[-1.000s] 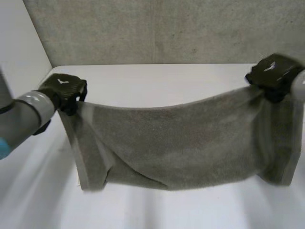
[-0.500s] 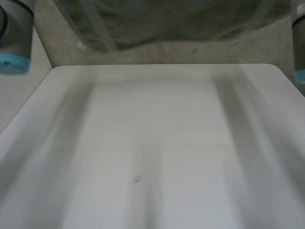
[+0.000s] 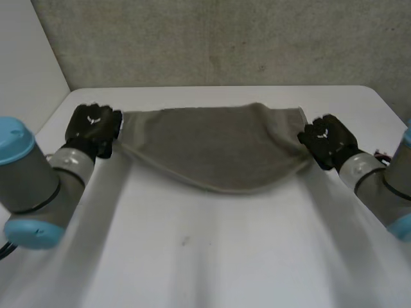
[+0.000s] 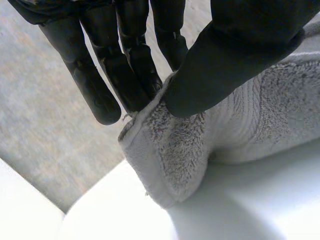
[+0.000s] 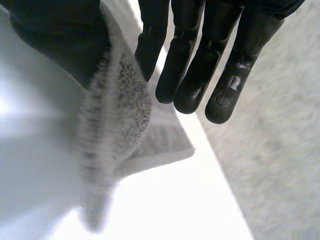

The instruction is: Fold the laundry

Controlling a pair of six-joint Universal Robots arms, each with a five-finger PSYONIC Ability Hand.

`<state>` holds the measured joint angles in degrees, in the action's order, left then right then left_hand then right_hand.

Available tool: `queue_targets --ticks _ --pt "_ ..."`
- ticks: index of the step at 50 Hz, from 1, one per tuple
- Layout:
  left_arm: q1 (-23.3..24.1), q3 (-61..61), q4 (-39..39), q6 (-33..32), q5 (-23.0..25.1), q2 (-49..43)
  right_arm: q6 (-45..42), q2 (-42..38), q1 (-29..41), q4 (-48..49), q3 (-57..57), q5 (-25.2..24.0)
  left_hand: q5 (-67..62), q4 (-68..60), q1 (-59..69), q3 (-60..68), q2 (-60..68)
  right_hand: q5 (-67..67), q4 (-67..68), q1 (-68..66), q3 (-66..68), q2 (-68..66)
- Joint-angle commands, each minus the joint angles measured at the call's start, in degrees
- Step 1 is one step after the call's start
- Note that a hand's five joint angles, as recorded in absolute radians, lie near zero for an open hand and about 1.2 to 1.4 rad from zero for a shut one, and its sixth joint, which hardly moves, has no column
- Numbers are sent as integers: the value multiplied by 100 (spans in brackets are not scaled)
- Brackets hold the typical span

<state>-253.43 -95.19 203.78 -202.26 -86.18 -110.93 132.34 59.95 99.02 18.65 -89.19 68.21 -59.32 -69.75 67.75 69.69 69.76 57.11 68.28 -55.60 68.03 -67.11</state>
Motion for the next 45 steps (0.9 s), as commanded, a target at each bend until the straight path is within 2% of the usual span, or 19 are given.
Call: queue_targets --ticks 1,2,3,4,7,13,16,18,21,24,26,27,29,33,36,42,43,44,45 --pt "-224 -921 -1617 -208 5 1500 -549 1174 -452 -2807 -90 17 -1068 -1025 1225 1031 1024 1289 1172 -2440 1197 -1289" --pt "-224 -1018 -2188 -383 14 1843 -821 1412 -558 -3484 -64 0 -1068 -1025 1225 1031 1024 1289 1172 -2440 1197 -1289" --pt "-224 -1019 -2194 -385 14 1846 -824 1414 -559 -3491 -63 0 -1068 -1025 1225 1031 1024 1289 1172 -2440 1197 -1289" --pt "-233 -1071 -2768 -593 31 2107 -1094 1658 -672 -4100 -29 -44 -1068 -1025 1225 1031 1024 1289 1172 -2440 1197 -1289" --pt "-233 -1081 -3605 -972 31 2486 -1691 2036 -866 -4955 24 -79 -1068 -1025 1225 1031 1024 1289 1172 -2440 1197 -1289" --pt "-251 -958 -3424 -1149 84 2567 -2010 2117 -893 -4783 253 -97 -1068 -1025 1225 1031 1024 1289 1172 -2440 1197 -1289" --pt "-242 -852 -2923 -1149 137 2365 -1896 1810 -884 -4326 306 -88 -1068 -1025 1225 1031 1024 1289 1172 -2440 1197 -1289" --pt "-172 -634 -2416 -1167 137 1762 -1756 1171 -805 -3723 437 -36 -1068 -1025 1225 1031 1024 1289 1172 -2440 1197 -1289" --pt "-154 -439 -2194 -1167 128 1416 -1703 922 -699 -3412 552 35 -1068 -1025 1225 1031 1024 1289 1172 -2440 1197 -1289" --pt "-128 80 -1886 -1132 102 686 -1589 412 -295 -2823 877 386 -1068 -1025 1225 1031 1024 1289 1172 -2440 1197 -1289" --pt "-14 735 -1659 -1140 93 -83 -1457 -183 -41 -2159 1244 929 -1068 -1025 1225 1031 1024 1289 1172 -2440 1197 -1289" --pt "-13 739 -1658 -1140 93 -87 -1457 -186 -40 -2155 1246 931 -1068 -1025 1225 1031 1024 1289 1172 -2440 1197 -1289" --pt "118 1412 -1526 -1158 75 -831 -1360 -614 82 -1360 1482 1238 -1068 -1025 1225 1031 1024 1289 1172 -2440 1197 -1289" --pt "145 2013 -1438 -1140 67 -1458 -1298 -977 153 -520 1598 1265 -1068 -1025 1225 1031 1024 1289 1172 -2440 1197 -1289" --pt "197 2549 -1297 -1167 58 -1950 -1316 -1423 258 663 1729 1309 -1068 -1025 1225 1031 1024 1289 1172 -2440 1197 -1289" --pt "285 3226 -1025 -1176 -21 -2557 -1307 -1891 285 1176 1967 1380 -1068 -1025 1225 1031 1024 1289 1172 -2440 1197 -1289" --pt "285 3270 -1025 -1176 -56 -2618 -1307 -1978 302 1185 2002 1406 -554 -511 711 517 510 -2968 -3085 1817 -3060 2968" --pt "303 3244 -1033 -1176 -100 -2627 -1299 -2005 329 1185 1993 1458 3665 3708 -3507 -3702 -3708 -5711 -5828 4560 -5803 5711" --pt "303 3244 -1034 -1176 -100 -2627 -1298 -2005 329 1185 1993 1459 3707 3750 -3549 -3744 -3750 -5711 -5828 4560 -5803 5711"
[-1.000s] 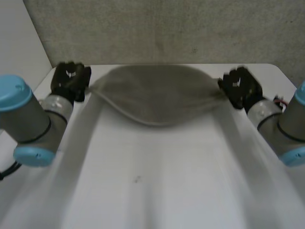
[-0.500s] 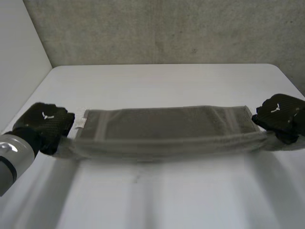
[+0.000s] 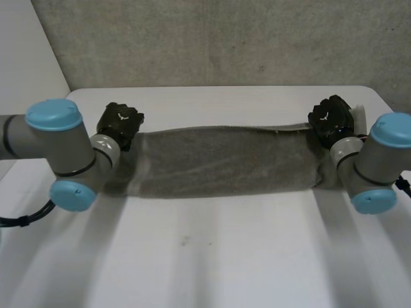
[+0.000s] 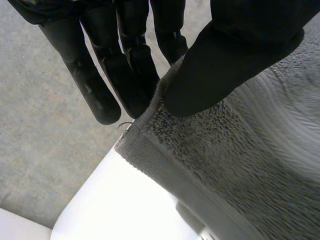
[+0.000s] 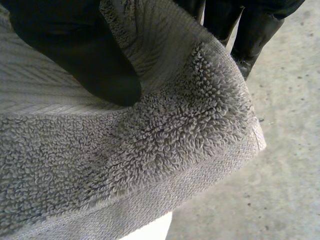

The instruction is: Fold the laundry

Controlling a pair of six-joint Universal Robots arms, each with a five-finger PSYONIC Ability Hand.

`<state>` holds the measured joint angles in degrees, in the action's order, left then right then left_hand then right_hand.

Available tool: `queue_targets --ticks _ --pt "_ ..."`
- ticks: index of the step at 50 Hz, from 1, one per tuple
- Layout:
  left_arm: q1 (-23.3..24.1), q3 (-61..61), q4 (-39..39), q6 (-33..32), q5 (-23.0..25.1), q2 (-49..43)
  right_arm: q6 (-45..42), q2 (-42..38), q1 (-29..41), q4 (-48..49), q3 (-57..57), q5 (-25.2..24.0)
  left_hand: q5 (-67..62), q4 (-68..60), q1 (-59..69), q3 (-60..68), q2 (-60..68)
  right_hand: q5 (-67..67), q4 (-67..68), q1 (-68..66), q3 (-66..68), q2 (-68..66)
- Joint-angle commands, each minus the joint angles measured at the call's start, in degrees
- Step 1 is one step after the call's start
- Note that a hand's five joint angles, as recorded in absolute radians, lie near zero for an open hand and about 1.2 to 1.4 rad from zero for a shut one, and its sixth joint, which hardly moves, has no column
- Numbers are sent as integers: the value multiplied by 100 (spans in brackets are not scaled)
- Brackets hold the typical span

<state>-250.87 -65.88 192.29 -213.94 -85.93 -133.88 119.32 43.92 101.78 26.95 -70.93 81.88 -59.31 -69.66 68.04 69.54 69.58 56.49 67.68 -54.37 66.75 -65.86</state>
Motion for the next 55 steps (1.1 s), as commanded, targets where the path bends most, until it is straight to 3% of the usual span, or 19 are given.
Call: queue_targets --ticks 1,5,13,18,26,44,46,47,48,55 --pt "90 260 124 -16 -161 -323 30 -384 78 355 159 126 5931 5966 -5804 -5954 -5958 -5649 -5768 4437 -5675 5586" --pt "214 119 133 -25 -267 -209 294 -138 87 329 44 179 5931 5966 -5804 -5954 -5958 -5649 -5768 4437 -5675 5586" --pt "222 -567 142 212 -302 819 2078 1233 -1 -234 -641 117 5931 5966 -5804 -5954 -5958 -5649 -5768 4437 -5675 5586" --pt "240 -1321 195 694 -267 1740 2938 1830 -412 -2188 -791 -198 5931 5966 -5804 -5954 -5958 -5649 -5768 4437 -5675 5586" --pt "293 -2086 458 1222 -249 2462 3150 1857 -975 -3801 -931 -647 5931 5966 -5804 -5954 -5958 -5322 -5441 4110 -5348 5259" --pt "354 -2518 608 1284 -249 2577 3124 1171 -1459 -2536 -1283 -709 5931 5966 -5804 -5954 -5958 -2193 -2311 981 -2218 2129" --pt "372 -2527 608 1284 -249 2577 3133 1084 -1512 -2458 -1248 -744 5931 5966 -5804 -5954 -5958 316 198 -1528 291 -379" --pt "389 -2535 608 1284 -241 2577 3133 1084 -1512 -2457 -1248 -744 5931 5966 -5804 -5954 -5958 330 212 -1542 305 -394" --pt "389 -2536 608 1284 -240 2577 3133 1057 -1547 -2414 -1239 -805 5931 5966 -5804 -5954 -5958 1340 1222 -2552 1315 -1404" --pt "521 -2605 608 1284 -249 2595 3001 1057 -1829 -2334 -1107 -797 5931 5966 -5804 -5954 -5958 1351 1232 -2563 1325 -1414"
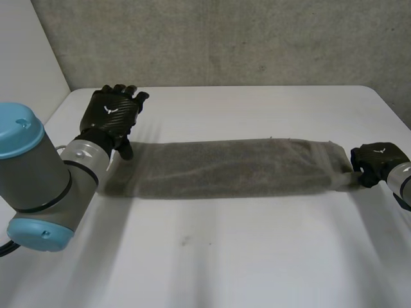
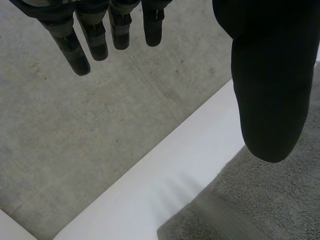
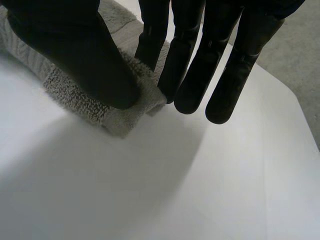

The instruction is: Fold the laundry

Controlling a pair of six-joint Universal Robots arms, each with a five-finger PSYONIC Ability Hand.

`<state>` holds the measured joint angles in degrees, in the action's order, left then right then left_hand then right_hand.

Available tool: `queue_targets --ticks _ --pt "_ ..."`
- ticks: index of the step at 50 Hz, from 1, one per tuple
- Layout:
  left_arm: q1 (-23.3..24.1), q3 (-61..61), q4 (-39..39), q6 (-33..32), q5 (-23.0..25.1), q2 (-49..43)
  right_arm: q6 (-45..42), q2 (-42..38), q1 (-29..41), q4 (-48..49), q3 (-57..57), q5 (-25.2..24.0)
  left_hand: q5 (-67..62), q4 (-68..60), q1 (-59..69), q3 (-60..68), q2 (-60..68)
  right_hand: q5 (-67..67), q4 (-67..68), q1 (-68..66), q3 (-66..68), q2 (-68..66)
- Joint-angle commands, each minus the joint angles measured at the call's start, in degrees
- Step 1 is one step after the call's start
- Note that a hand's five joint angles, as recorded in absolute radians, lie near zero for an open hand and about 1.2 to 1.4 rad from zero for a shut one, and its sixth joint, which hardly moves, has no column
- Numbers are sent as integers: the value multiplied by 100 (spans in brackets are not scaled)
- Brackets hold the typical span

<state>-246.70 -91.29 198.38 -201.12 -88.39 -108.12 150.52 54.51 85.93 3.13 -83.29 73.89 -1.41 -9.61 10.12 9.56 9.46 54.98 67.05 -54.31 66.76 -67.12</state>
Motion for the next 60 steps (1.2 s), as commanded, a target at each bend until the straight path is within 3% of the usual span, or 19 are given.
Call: queue_targets --ticks 1,6,10,16,21,27,30,35,41,48,49,50,51,52,53,58,60 --pt "104 -65 -1 2 -3 19 -215 15 -321 29 173 12 141 -39 -12 44 54 1502 1295 -2569 1324 -1288" --pt "130 -222 -1 2 -3 159 -946 51 -524 3 314 187 141 -39 -12 44 54 1502 1295 -2569 1324 -1288" --pt "139 -311 -1 2 -3 265 -1963 252 -735 125 401 897 141 -39 -12 44 54 1502 1295 -2569 1324 -1288" --pt "130 -425 -1 2 -3 432 -2062 420 -621 469 498 1084 141 -39 -12 44 54 1502 1295 -2569 1324 -1288" --pt "104 -443 -1 20 -12 511 -1194 964 422 819 525 900 141 -39 -12 44 54 1502 1295 -2569 1324 -1288" --pt "43 -521 -1 37 -30 695 -603 1044 1427 1093 542 495 141 -39 -12 44 54 1502 1295 -2569 1324 -1288" --pt "-27 -609 -1 46 -30 827 -410 799 2574 1452 542 -101 141 -39 -12 44 54 1502 1295 -2569 1324 -1288" --pt "-160 -759 8 46 -21 995 -357 386 3551 1874 586 -462 141 -39 -12 44 54 1502 1295 -2569 1324 -1288" --pt "-256 -917 8 46 -21 1047 -357 -413 4554 2191 797 -656 141 -39 -12 44 54 1502 1295 -2569 1324 -1288" --pt "-309 -1023 26 134 -12 1030 -419 -1117 4986 2139 1086 -498 141 -39 -12 44 54 1502 1295 -2569 1324 -1288" --pt "-309 -1023 26 178 -3 995 -427 -1153 4995 2121 1122 -420 141 -39 -12 44 54 -1040 -1247 -27 -1218 1254" --pt "-300 -1023 43 256 5 986 -427 -1153 4995 2121 1122 -419 141 -39 -12 44 54 -1065 -1272 -2 -1243 1279" --pt "-300 -1023 43 257 6 986 -410 -1101 4995 2086 1122 -262 141 -39 -12 44 54 -3713 -3920 2646 -3891 3927" --pt "-274 -1014 78 344 14 986 -410 -1101 4995 2086 1122 -261 141 -39 -12 44 54 -3740 -3947 2673 -3918 3954" --pt "-230 -997 113 441 32 960 -410 -996 4987 2034 1131 -35 141 -39 -12 44 54 -5498 -5705 4431 -5676 5712" --pt "-73 -883 192 809 49 889 -216 -257 4793 1726 982 609 120 -60 9 65 75 -5498 -5705 4431 -5676 5712" --pt "94 -786 210 950 67 837 212 189 4330 1350 711 776 103 -77 26 82 92 -5498 -5705 4431 -5676 5712"
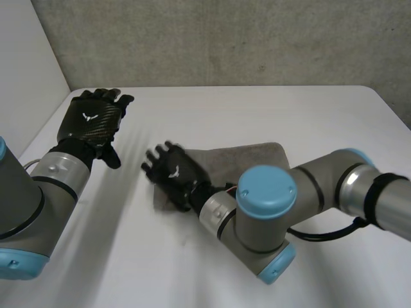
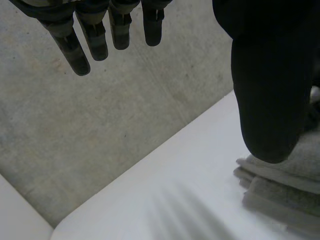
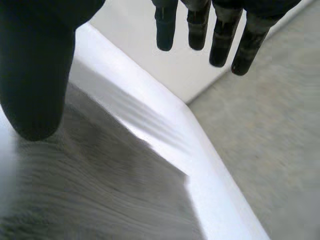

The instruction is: Fold the laundry

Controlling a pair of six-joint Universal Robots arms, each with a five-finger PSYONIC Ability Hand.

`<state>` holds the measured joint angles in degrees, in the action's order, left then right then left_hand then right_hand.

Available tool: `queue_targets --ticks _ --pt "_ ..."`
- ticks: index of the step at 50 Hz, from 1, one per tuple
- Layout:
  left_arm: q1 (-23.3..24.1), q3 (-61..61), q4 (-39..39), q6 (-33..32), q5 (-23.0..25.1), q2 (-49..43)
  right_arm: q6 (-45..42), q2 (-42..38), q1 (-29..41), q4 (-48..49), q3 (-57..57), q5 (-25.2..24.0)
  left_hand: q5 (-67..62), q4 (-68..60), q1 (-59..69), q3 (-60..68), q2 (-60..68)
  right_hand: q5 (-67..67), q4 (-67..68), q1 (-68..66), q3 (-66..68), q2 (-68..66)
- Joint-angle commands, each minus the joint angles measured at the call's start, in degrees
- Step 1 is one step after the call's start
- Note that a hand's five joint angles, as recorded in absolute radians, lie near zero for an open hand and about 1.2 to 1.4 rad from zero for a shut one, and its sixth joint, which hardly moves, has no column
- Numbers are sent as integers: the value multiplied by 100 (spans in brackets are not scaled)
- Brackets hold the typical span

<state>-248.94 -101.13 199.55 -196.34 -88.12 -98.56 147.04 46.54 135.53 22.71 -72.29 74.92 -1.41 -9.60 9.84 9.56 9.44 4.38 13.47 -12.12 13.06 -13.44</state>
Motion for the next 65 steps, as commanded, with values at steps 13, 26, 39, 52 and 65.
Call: queue_targets --ticks 13,26,39,52,65 --pt "1102 797 93 747 15 -1368 1705 1788 -2494 -1419 -1909 594 85 -95 71 99 111 -438 -347 212 -306 344" --pt "1085 850 32 615 -117 -1772 1301 1393 -3111 -1227 -2202 199 69 -112 88 116 128 5779 5869 -6004 5911 -5873" --pt "874 200 14 659 -328 -868 1599 1445 -2900 -962 -1779 234 102 -78 54 82 94 6451 6541 -6676 6583 -6545" --pt "838 32 23 659 -293 -709 1802 1489 -2874 -1076 -2236 269 102 -78 54 82 94 1455 1546 -1680 1587 -1549" --pt "847 -47 41 650 -284 -718 1775 1253 -2874 -918 -2430 225 102 -78 54 82 94 3681 3772 -3907 3813 -3775"
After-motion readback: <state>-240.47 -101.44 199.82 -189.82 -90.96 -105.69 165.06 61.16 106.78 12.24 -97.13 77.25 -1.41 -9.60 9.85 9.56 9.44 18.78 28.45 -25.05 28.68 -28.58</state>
